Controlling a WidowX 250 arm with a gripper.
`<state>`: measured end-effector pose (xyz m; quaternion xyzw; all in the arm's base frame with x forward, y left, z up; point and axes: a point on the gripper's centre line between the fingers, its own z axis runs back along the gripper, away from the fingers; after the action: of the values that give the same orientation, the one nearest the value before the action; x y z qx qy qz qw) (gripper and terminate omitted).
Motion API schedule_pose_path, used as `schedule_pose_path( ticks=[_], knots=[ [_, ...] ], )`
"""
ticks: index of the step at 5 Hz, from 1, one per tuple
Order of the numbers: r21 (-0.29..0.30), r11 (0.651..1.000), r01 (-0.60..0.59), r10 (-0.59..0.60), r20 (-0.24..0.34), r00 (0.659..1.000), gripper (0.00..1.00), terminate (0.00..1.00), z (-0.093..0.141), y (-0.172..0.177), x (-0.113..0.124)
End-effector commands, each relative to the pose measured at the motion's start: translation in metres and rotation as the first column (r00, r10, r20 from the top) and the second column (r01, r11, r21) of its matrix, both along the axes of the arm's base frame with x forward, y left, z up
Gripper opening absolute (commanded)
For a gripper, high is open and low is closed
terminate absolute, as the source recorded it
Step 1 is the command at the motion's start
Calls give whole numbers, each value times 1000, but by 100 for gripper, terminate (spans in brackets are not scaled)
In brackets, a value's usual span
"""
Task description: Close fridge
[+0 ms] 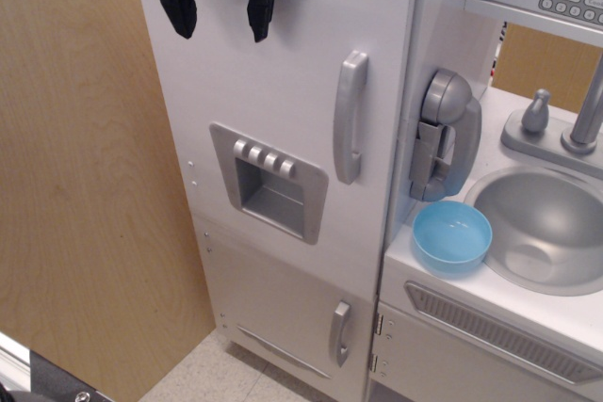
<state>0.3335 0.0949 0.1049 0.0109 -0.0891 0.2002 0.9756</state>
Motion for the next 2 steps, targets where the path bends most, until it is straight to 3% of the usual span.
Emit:
schedule_pose_path(
  ticks=[1, 2],
  knots=[
    [4, 1000, -31, 30, 59, 998, 100, 0, 19, 10, 11],
    [12, 999, 35, -36, 69, 997, 100, 0, 20, 5, -10]
  ],
)
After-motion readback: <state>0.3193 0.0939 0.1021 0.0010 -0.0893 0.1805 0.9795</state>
